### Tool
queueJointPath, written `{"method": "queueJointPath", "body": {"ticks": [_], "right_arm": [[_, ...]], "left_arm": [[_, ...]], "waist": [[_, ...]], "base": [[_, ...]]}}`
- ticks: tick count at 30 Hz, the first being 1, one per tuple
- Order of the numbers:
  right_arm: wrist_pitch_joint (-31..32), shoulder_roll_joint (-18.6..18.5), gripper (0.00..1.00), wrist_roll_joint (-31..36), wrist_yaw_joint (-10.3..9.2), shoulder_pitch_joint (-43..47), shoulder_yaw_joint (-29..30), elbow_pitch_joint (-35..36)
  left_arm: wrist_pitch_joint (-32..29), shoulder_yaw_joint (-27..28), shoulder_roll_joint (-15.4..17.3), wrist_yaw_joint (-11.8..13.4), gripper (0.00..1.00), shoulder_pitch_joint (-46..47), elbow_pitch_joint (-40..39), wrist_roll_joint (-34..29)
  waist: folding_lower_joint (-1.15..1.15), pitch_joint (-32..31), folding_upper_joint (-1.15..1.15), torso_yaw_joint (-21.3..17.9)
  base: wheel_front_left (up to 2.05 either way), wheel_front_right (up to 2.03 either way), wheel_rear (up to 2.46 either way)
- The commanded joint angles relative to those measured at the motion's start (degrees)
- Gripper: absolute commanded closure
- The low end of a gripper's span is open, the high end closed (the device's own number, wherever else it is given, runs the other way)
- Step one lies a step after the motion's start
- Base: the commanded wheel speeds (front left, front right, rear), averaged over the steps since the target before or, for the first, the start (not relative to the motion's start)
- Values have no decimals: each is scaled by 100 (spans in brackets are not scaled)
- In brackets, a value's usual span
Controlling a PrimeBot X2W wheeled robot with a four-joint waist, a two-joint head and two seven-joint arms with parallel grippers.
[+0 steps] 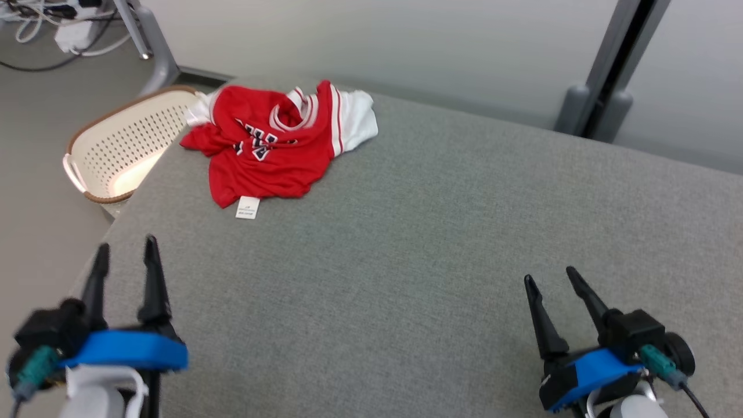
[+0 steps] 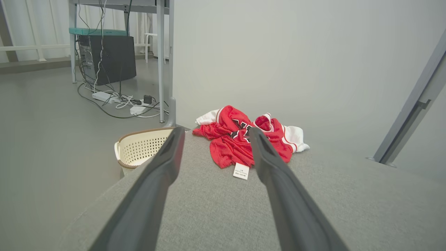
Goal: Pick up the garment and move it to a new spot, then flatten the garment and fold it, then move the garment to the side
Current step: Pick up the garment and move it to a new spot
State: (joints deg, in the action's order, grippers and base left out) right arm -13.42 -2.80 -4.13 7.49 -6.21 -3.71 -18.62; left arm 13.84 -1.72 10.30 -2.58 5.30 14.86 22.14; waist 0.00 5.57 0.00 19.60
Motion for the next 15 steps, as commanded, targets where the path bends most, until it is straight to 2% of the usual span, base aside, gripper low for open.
{"method": "queueJointPath", "body": {"ticks": [1, 8, 10, 12, 15], "right_arm": [[69, -15, 0, 126, 0, -144, 53, 118], [446, -17, 0, 626, 0, -701, 230, 831], [557, -17, 0, 720, 0, -853, 236, 1042], [674, -17, 0, 799, 0, -1001, 221, 1244], [825, -17, 0, 791, 0, -1222, 168, 1572]], "left_arm": [[-86, 70, 199, -1, 0, 338, -152, -75], [-788, 332, 912, -13, 0, 2123, -619, -45], [-1017, 388, 1034, -36, 0, 2752, -497, 54], [-1306, 500, 987, -88, 0, 3378, -217, 424], [-1744, 479, 1240, -161, 0, 4186, 289, 535]], "waist": [[0, 150, 0, -42], [0, 991, 0, -448], [0, 1277, 0, -589], [0, 1568, 0, -754], [0, 2050, 0, -1022]], "base": [[0, 0, 0], [0, 0, 0], [0, 0, 0], [0, 0, 0], [0, 0, 0]]}}
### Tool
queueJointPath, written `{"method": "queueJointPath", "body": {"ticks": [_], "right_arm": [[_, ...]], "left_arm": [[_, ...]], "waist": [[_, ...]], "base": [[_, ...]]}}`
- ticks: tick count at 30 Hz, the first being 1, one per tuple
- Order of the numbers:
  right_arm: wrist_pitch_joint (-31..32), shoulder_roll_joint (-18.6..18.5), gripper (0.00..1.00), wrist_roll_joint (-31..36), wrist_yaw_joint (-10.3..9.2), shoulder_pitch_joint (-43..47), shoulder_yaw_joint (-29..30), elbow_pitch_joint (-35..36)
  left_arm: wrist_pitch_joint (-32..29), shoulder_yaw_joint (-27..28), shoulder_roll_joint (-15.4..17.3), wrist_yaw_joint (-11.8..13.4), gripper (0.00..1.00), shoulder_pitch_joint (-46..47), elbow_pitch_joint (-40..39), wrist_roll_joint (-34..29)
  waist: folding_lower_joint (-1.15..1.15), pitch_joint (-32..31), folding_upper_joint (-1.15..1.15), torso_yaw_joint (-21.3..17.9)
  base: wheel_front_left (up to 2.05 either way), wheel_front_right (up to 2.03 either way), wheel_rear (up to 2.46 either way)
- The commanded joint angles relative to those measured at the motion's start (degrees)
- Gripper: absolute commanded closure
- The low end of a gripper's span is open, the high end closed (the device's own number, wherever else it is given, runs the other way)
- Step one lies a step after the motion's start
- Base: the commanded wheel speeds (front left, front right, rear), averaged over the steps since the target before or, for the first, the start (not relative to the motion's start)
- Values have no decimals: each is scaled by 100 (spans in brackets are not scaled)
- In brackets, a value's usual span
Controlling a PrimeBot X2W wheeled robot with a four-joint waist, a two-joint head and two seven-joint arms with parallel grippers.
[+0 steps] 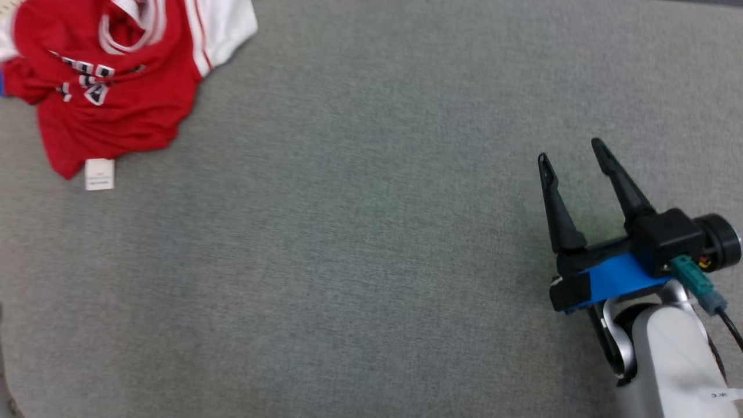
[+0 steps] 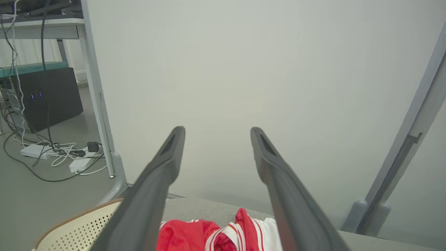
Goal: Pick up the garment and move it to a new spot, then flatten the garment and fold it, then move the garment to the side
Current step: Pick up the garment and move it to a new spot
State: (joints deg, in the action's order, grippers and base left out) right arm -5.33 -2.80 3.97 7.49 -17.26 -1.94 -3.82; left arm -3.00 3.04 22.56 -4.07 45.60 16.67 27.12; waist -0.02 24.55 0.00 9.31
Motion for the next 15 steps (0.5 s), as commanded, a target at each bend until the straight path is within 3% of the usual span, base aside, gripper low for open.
{"method": "queueJointPath", "body": {"ticks": [1, 9, 15], "right_arm": [[66, -17, 0, -6, 0, -179, -37, 202], [358, -17, 0, 197, 0, -279, -16, 1095], [394, -16, 0, 160, 0, -187, -4, 1303]], "left_arm": [[-167, 16, 29, -36, 0, 394, 292, 128], [-827, -632, 49, -225, 0, 1392, 1804, 30], [-1181, -899, -2, -290, 0, 1646, 2659, 91]], "waist": [[2, 309, 0, -74], [2, 1257, 0, -427], [2, 1616, 0, -527]], "base": [[0, 0, 0], [0, 0, 0], [0, 0, 0]]}}
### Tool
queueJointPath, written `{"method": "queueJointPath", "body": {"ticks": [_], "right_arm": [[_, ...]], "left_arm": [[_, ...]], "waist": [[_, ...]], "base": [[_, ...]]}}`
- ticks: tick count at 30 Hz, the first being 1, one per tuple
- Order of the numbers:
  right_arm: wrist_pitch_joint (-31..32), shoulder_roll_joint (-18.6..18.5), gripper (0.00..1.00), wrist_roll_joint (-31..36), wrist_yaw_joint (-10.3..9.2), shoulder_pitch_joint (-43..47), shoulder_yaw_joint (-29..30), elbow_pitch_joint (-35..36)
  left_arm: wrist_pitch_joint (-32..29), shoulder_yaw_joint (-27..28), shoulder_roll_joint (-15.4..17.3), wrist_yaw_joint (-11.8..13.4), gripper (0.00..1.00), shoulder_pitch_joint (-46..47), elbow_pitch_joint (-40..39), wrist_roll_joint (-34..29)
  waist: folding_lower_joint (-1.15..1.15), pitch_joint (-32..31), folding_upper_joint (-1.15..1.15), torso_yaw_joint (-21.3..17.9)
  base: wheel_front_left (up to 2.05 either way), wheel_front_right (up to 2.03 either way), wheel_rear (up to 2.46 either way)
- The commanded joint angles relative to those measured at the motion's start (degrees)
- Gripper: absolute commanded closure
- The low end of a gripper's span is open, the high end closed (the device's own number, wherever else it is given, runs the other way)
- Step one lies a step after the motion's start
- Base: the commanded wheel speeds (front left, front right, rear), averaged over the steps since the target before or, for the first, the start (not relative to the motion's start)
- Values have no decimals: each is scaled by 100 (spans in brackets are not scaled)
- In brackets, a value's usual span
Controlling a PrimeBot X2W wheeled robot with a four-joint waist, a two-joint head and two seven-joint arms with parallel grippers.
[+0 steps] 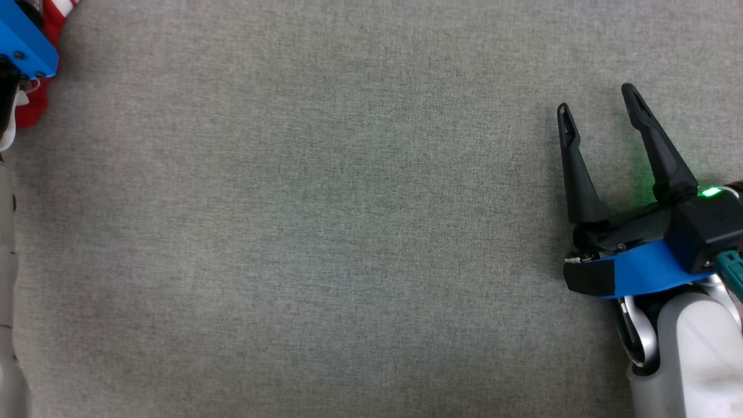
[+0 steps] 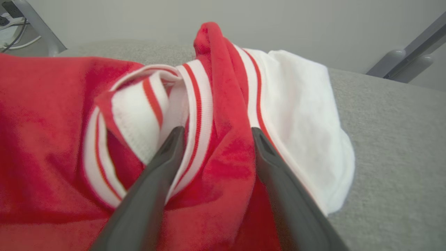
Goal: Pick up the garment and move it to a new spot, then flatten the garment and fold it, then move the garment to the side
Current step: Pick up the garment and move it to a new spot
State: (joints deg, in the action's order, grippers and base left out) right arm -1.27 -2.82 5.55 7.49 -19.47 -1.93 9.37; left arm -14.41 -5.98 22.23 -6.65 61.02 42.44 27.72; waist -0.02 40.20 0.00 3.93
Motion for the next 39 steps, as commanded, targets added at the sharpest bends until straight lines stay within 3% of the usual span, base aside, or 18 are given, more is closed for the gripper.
{"method": "queueJointPath", "body": {"ticks": [1, 5, 6, 7, 8, 17, 23, 31, 35, 39], "right_arm": [[-25, -14, 0, -17, 0, 36, -13, -20], [-73, -15, 0, -82, 0, 15, -15, -48], [-91, -16, 0, -90, 0, 6, 2, -58], [-112, -16, 0, -91, 0, -4, 20, -69], [-131, -17, 0, -89, 0, -11, 33, -85], [-290, -13, 0, -197, 0, 42, 49, -322], [-454, -13, 0, -386, 0, 199, 89, -732], [-782, -11, 0, -813, 0, 543, 48, -1576], [-921, -12, 0, -959, 0, 693, 43, -1973], [-1054, -12, 0, -1081, 0, 791, 112, -2241]], "left_arm": [[-86, -34, 52, -36, 0, 135, 188, 26], [-391, -178, 73, -54, 1, 125, 661, 108], [-400, -209, 88, -63, 41, 143, 723, 115], [-333, -220, 103, -70, 75, 166, 758, 134], [-261, -218, 117, -76, 100, 197, 777, 152], [544, -482, 338, -96, 100, 479, 510, 189], [790, -972, 528, -86, 100, 406, 13, 352], [744, -1639, 728, -86, 100, 447, -1033, 525], [651, -1824, 530, -87, 100, 534, -1512, 727], [667, -1873, 97, -33, 100, 638, -1803, 914]], "waist": [[2, 85, 0, -10], [2, 143, 0, -82], [2, 142, 0, -97], [2, 136, 0, -109], [2, 119, 0, -120], [2, -367, 0, -231], [2, -1181, 0, -401], [2, -2498, 0, -925], [2, -2991, 0, -1221], [2, -3208, 0, -1392]], "base": [[0, 0, 0], [0, 0, 0], [0, 0, 0], [0, 0, 0], [0, 0, 0], [0, 0, 0], [0, 0, 0], [0, 0, 0], [0, 0, 0], [0, 0, 0]]}}
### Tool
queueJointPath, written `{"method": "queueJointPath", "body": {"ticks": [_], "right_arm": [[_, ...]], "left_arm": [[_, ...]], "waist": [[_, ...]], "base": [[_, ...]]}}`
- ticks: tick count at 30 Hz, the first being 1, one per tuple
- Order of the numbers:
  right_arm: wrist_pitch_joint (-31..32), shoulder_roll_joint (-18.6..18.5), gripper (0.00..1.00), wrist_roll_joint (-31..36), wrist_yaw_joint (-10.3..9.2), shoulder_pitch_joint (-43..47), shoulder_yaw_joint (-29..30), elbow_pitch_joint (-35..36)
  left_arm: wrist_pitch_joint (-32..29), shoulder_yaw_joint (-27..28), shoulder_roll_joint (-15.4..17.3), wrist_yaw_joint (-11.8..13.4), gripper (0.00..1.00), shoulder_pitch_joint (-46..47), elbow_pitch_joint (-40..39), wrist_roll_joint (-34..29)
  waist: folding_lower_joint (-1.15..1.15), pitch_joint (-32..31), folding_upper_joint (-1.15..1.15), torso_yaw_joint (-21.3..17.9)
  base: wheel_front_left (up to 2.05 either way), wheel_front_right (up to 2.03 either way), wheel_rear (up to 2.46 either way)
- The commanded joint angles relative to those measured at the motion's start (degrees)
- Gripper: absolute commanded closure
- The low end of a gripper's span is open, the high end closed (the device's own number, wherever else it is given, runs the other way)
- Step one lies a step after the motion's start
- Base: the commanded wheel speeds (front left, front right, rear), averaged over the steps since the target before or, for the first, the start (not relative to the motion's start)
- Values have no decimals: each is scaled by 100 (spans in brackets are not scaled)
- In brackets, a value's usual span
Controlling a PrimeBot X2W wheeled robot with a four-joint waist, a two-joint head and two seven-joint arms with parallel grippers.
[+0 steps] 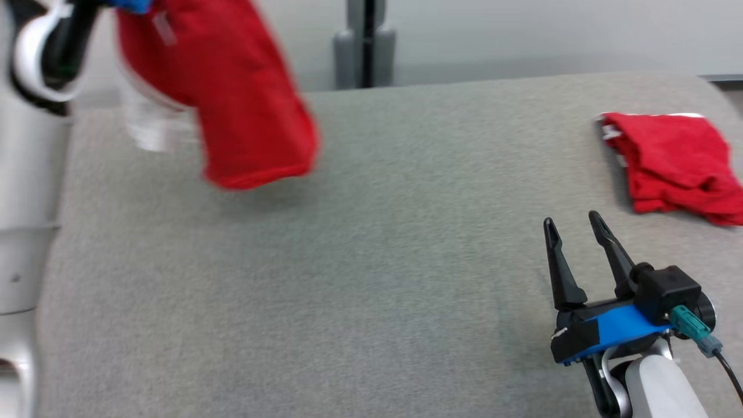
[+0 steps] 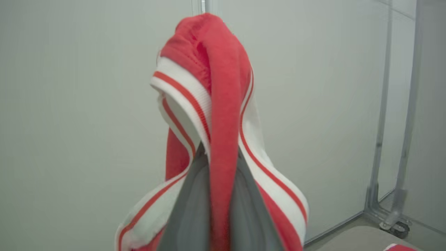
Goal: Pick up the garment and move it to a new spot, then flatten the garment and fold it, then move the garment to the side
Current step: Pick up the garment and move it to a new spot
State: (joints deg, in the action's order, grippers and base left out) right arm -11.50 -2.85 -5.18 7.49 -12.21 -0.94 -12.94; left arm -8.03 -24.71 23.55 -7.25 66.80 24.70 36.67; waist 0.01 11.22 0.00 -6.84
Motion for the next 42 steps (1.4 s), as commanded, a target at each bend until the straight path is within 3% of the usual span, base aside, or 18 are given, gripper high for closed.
{"method": "queueJointPath", "body": {"ticks": [1, 6, 10, 16, 21, 23, 24, 25, 26, 35, 42], "right_arm": [[-61, -7, 0, -43, 0, 85, 27, -66], [-189, -7, 0, -168, 0, 116, 118, -282], [-272, -7, 0, -231, 0, 46, 135, -440], [-345, -7, 0, -277, 0, -87, 81, -614], [-369, -7, 0, -251, 0, -149, 94, -724], [-372, -7, 0, -223, 0, -139, 103, -759], [-371, -7, 0, -215, 0, -139, 110, -777], [-370, -7, 0, -197, 0, -142, 106, -791], [-372, -7, 0, -186, 0, -141, 105, -810], [-375, -8, 0, -137, 0, -51, 9, -915], [-375, -8, 0, -67, 0, 162, 11, -964]], "left_arm": [[75, 11, -180, 64, 100, 48, -77, 91], [543, -42, -849, 182, 100, -521, -169, 362], [1230, 15, -1123, 248, 100, -1323, -8, 479], [2120, 330, -1058, 348, 100, -2665, 845, 637], [2316, 754, -905, 370, 100, -3402, 1387, 604], [2327, 976, -906, 329, 83, -3587, 1410, 546], [2329, 1091, -937, 322, 69, -3684, 1378, 501], [2328, 1189, -996, 292, 28, -3801, 1360, 469], [2325, 1259, -1051, 258, 0, -3896, 1332, 405], [2327, 1765, -1446, 42, 0, -4551, 852, -172], [2328, 1717, -1584, -30, 0, -5128, 394, -484]], "waist": [[-1, -316, 0, -336], [-1, -229, 0, -334], [-1, -88, 0, -327], [-1, 128, 0, -358], [-1, 248, 0, -349], [-1, 272, 0, -307], [-1, 276, 0, -280], [-1, 273, 0, -253], [-1, 263, 0, -220], [-1, -66, 0, 63], [-1, -447, 0, 212]], "base": [[0, 0, 0], [0, 0, 0], [0, 0, 0], [0, 0, 0], [0, 0, 0], [0, 0, 0], [0, 0, 0], [0, 0, 0], [0, 0, 0], [0, 0, 0], [0, 0, 0]]}}
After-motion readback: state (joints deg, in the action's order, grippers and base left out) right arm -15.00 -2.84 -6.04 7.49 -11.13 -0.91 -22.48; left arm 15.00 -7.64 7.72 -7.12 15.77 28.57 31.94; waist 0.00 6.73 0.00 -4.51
